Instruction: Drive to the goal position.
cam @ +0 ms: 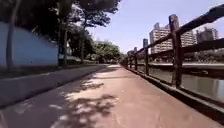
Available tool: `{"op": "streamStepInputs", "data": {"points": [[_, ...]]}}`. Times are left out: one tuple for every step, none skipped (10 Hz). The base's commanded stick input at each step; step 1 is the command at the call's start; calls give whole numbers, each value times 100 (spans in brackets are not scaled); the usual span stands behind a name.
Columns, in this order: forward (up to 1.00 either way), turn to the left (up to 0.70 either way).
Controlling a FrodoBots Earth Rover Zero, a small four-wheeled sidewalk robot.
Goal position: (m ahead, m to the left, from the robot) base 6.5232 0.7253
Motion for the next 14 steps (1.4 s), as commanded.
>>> {"op": "streamStepInputs", "data": {"points": [[100,1],[100,1],[100,1],[100,1],[100,1],[100,1],[100,1],[100,1],[100,1],[100,1],[100,1],[100,1],[100,1],[100,1]]}}
